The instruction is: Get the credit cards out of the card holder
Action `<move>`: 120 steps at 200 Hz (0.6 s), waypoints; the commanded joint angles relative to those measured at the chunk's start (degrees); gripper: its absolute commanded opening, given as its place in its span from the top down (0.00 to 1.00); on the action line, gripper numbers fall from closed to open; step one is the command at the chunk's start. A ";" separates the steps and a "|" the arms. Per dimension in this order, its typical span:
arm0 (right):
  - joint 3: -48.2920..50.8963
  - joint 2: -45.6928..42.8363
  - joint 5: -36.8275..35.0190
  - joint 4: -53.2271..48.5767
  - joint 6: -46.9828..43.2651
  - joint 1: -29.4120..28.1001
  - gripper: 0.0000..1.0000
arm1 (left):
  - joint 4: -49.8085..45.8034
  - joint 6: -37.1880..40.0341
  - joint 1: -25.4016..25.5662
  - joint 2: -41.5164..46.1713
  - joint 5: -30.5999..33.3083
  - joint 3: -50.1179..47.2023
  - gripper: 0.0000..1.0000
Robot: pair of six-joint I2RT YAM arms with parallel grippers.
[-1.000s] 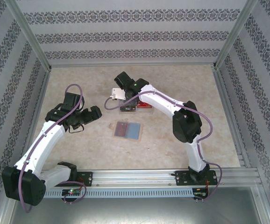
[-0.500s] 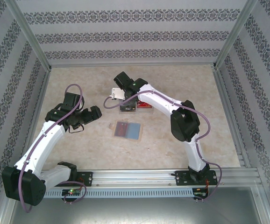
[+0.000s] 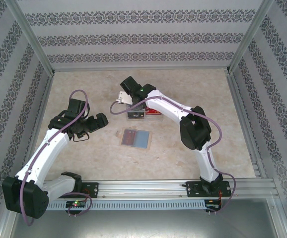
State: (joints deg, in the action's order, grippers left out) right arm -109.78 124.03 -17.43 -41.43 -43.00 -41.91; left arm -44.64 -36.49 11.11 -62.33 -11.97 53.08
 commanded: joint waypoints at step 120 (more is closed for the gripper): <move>-0.12 -5.87 8.42 -0.59 9.41 2.83 0.50 | 0.07 0.08 -1.19 0.56 -1.39 -0.94 0.00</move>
State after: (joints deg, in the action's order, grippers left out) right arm -111.66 122.96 -15.05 -40.38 -35.59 -39.09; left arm -44.62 -36.49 10.74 -62.33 -12.86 53.01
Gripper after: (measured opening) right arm 0.458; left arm 0.996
